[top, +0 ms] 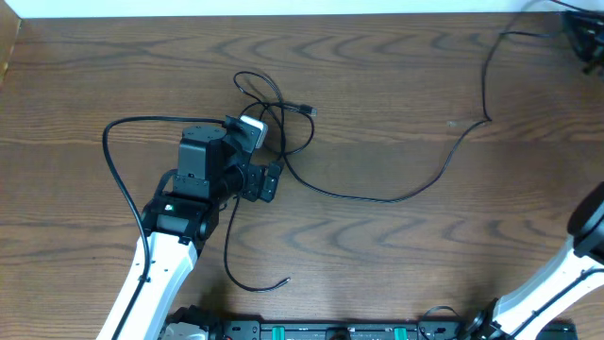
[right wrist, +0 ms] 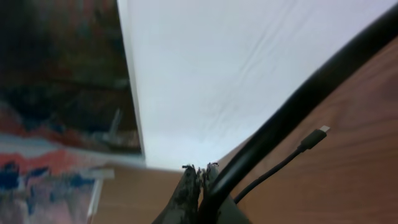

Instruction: Untangle cables

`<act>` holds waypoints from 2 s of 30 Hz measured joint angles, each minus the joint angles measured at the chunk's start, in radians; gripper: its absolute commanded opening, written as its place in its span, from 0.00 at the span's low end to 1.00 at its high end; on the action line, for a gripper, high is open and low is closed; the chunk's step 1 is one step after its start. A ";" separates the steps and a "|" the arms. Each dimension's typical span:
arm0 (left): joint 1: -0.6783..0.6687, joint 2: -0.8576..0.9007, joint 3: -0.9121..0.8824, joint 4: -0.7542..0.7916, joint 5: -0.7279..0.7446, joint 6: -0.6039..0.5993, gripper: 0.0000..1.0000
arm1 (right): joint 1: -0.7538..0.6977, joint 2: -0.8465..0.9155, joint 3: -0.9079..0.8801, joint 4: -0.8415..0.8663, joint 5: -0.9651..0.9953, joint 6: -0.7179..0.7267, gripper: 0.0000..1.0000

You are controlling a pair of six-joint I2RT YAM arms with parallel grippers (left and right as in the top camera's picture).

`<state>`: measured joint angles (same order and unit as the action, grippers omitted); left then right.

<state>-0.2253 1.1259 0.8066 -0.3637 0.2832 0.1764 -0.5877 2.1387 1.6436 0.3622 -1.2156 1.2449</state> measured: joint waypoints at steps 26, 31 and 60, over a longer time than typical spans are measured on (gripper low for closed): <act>0.000 0.000 0.000 0.000 0.000 0.000 0.98 | -0.357 0.000 0.000 -0.076 -0.058 -0.044 0.99; 0.000 0.000 0.000 0.000 0.000 0.000 0.98 | -0.342 0.000 0.000 -0.087 -0.103 -0.055 0.99; 0.000 0.000 0.000 0.000 0.000 0.000 0.98 | 0.572 0.000 -0.003 -1.197 0.375 -1.141 0.99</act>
<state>-0.2253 1.1259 0.8066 -0.3634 0.2832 0.1764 -0.0154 2.1387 1.6402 -0.8349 -0.8402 0.1040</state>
